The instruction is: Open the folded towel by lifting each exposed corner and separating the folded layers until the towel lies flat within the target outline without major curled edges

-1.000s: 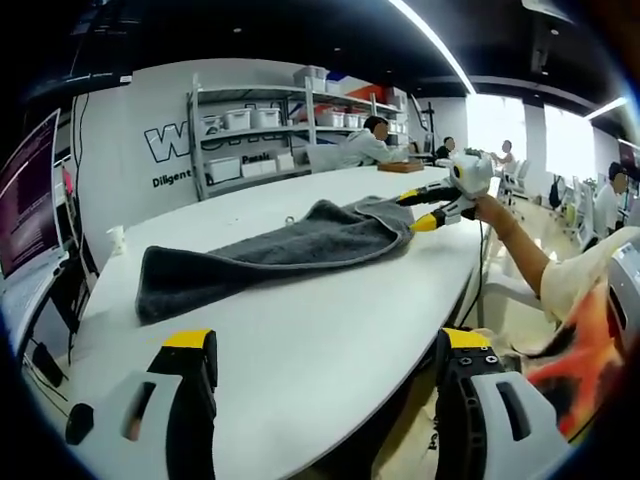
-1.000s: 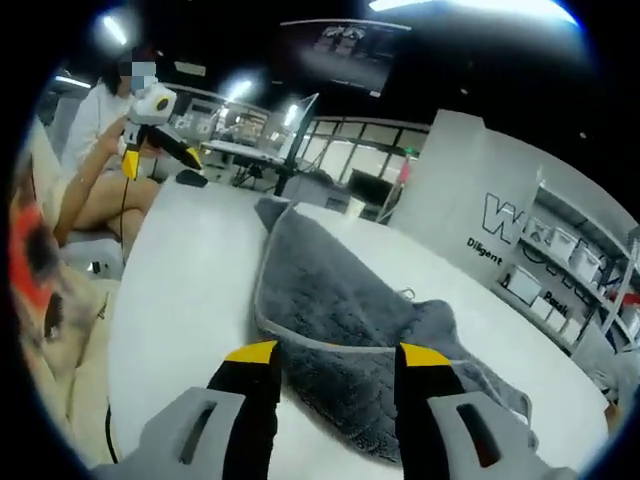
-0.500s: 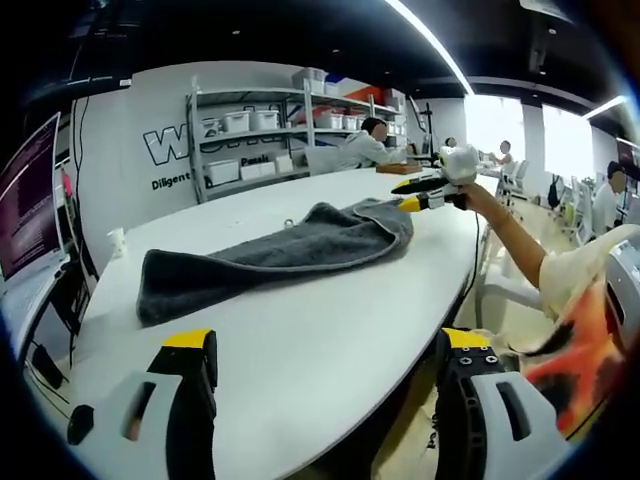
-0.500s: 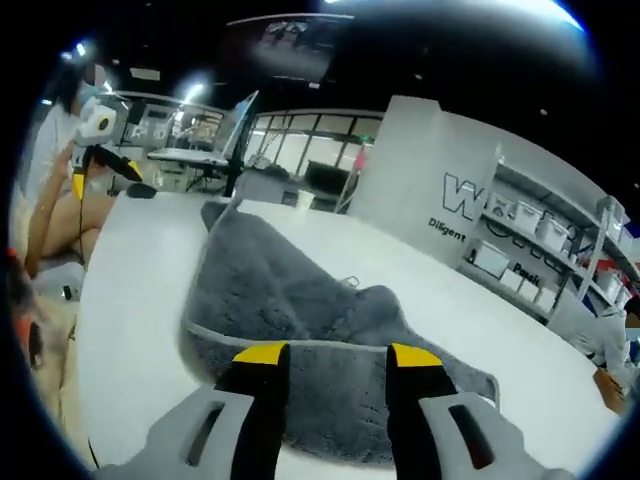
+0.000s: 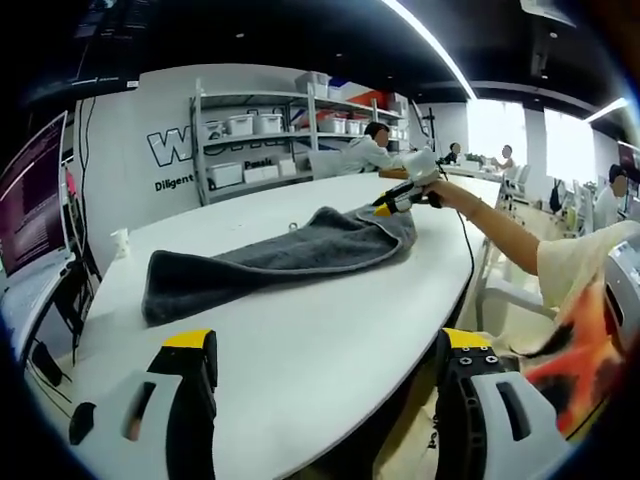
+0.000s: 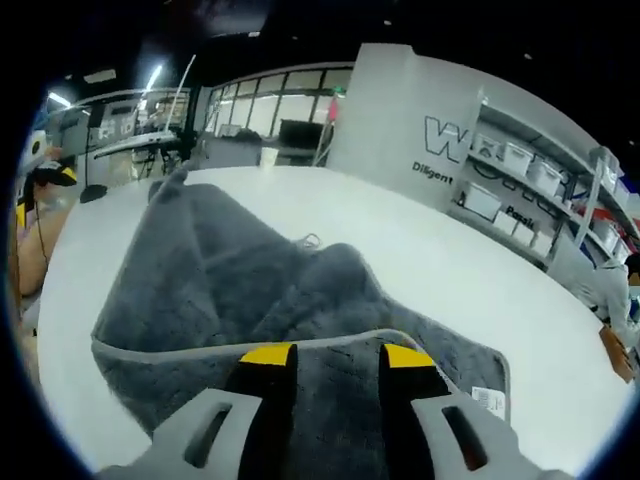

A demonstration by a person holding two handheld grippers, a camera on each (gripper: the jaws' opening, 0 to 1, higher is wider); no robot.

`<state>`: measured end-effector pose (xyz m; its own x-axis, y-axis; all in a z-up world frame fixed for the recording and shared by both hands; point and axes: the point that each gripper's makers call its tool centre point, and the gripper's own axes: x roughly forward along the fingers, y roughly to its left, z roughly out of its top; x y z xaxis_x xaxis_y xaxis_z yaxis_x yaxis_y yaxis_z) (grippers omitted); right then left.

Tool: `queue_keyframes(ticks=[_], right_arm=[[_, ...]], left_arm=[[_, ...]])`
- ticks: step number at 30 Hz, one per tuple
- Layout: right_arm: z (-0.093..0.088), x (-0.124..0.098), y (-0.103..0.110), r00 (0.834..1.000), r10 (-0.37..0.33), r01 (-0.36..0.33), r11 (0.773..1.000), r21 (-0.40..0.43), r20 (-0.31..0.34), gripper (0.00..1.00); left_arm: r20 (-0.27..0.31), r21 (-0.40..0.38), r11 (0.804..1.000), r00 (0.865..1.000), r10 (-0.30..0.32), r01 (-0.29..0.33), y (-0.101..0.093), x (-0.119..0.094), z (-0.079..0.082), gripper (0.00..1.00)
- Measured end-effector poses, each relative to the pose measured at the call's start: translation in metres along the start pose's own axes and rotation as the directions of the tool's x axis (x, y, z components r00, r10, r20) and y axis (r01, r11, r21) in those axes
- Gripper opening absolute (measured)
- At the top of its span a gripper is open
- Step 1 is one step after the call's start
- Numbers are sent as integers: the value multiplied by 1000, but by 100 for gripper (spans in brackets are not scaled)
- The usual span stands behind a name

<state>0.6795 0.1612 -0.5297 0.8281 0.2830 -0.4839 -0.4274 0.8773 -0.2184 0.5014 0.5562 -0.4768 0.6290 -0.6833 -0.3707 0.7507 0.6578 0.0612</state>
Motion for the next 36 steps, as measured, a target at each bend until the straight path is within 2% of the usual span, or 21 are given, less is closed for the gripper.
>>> queue_keyframes(ticks=[7,10,12,16,21,27,29,31,32,36], right_arm=[[-11,23,-6,999,-13,15,999,47,-40,17],[-14,26,-2,999,4,-2,998,59,-35,7],[-14,26,0,1000,9,-7,997,77,-27,6],[-17,18,7,1000,2,0,997,75,-20,0],[-16,16,7,1000,-7,7,998,61,-10,0],[-13,4,6,999,-39,39,999,27,-5,0],[-9,-5,6,999,-46,46,999,24,15,0],[-4,-5,-3,998,-55,53,998,33,39,0],[-3,-14,0,997,-60,58,998,35,48,0],[-2,-25,-7,993,-83,80,996,41,79,0]], left_arm=[[1,-1,1000,1000,4,-4,4,-1,1,89],[5,0,1000,1000,5,-5,4,-2,2,89],[6,0,1000,1000,7,-7,4,-3,3,89],[5,-1,1000,1000,10,-10,5,-3,3,89],[6,3,1000,1000,5,-5,3,-2,4,89],[6,-1,1000,1000,13,-13,5,-4,3,89],[7,-1,1000,1000,15,-15,5,-4,3,89],[7,1,1000,1000,13,-13,4,-4,3,89],[7,2,1000,1000,13,-13,4,-4,3,89],[6,4,1000,1000,11,-11,3,-4,3,89]])
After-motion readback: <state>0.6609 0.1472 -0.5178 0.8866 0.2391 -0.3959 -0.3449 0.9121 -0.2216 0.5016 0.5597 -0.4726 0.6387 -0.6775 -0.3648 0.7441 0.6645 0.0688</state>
